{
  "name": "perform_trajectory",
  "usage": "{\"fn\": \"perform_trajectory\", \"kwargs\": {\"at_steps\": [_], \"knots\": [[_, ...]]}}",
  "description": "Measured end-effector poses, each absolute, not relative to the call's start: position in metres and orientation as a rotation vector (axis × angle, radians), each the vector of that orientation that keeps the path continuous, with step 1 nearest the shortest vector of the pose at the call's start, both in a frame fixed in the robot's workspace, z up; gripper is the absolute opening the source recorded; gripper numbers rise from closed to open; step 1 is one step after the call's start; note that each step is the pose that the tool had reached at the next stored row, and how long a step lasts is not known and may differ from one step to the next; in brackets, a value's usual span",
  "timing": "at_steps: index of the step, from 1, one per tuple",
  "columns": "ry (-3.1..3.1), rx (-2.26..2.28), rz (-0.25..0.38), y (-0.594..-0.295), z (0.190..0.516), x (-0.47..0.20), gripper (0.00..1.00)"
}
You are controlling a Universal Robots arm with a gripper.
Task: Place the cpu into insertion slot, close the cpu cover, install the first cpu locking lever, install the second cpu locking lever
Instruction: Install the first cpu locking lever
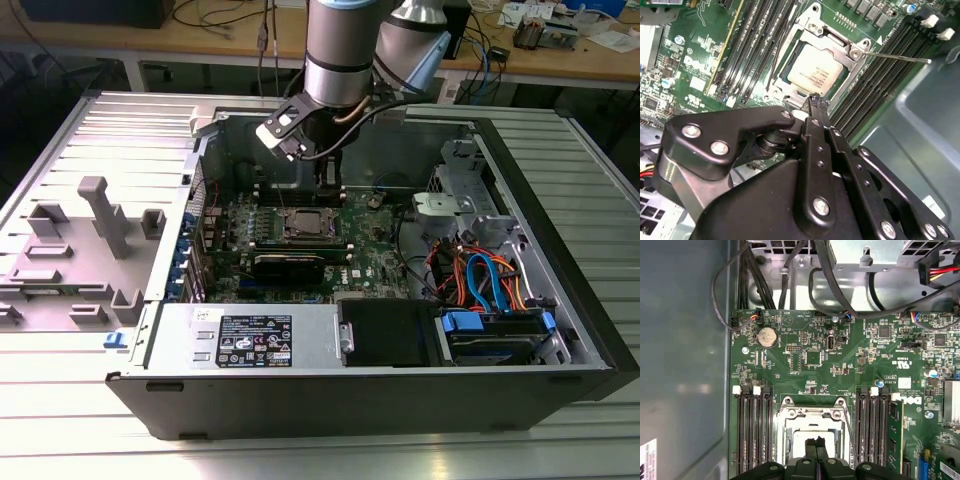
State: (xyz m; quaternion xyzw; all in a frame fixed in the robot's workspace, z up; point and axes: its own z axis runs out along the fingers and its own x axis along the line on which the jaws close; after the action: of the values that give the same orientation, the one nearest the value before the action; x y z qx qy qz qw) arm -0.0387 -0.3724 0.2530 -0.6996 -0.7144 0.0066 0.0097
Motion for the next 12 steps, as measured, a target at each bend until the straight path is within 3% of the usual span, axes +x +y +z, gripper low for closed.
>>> {"fn": "perform_trajectory", "kwargs": {"at_steps": [12], "knots": [[-2.354, -2.051, 0.021, -0.3724, 0.2533, -0.0386, 0.11]]}}
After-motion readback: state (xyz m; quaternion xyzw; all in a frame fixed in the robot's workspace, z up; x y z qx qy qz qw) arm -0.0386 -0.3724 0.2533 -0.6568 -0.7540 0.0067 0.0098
